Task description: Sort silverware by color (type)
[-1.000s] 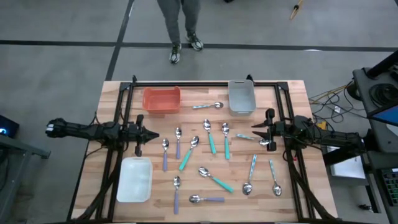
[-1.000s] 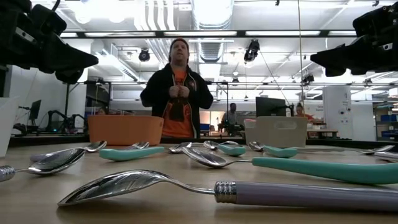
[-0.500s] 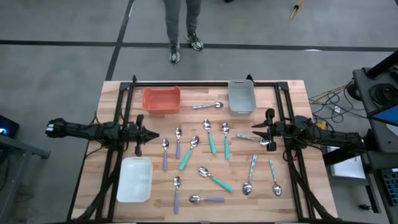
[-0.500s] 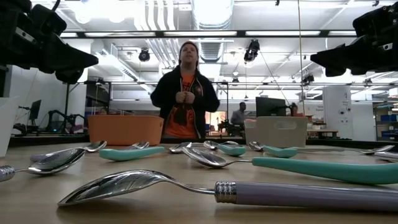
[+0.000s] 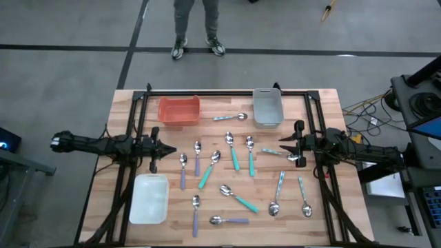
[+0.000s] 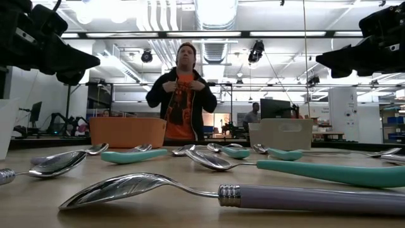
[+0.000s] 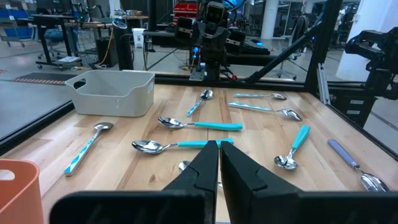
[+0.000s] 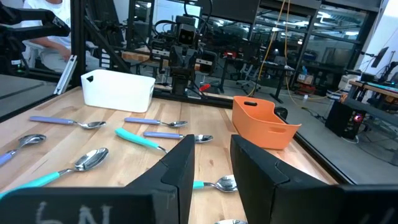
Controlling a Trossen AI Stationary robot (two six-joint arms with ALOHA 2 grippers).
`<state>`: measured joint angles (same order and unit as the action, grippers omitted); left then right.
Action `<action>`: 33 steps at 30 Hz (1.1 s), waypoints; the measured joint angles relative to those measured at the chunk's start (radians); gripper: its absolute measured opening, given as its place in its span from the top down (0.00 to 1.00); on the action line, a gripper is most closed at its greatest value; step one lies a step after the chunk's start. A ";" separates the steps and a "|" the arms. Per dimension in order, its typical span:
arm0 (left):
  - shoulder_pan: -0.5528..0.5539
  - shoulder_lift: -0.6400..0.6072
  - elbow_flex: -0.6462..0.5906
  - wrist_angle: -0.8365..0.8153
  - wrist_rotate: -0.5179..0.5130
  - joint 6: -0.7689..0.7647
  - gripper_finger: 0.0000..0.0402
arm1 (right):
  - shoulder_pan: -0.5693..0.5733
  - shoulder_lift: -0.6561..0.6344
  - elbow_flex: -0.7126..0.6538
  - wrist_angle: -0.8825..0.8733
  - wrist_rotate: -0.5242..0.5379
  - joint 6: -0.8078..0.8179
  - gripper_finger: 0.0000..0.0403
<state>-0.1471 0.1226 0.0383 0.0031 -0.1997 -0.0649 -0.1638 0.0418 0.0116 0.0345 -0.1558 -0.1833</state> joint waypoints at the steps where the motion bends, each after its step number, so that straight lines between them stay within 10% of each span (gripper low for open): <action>1: 0.000 0.000 0.000 0.000 0.000 0.000 1.00 | 0.000 0.000 0.000 0.000 0.000 0.000 0.76; 27: 0.000 0.000 0.000 0.175 -0.001 0.181 1.00 | 0.000 0.000 0.000 0.041 -0.002 0.005 0.76; 33: 0.000 0.000 0.000 0.427 -0.001 0.152 1.00 | 0.000 0.005 0.000 0.179 0.006 0.322 0.76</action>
<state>-0.1470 0.1226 0.0387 0.4301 -0.2005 0.0871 -0.1638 0.0467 0.0113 0.2139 -0.1497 0.1382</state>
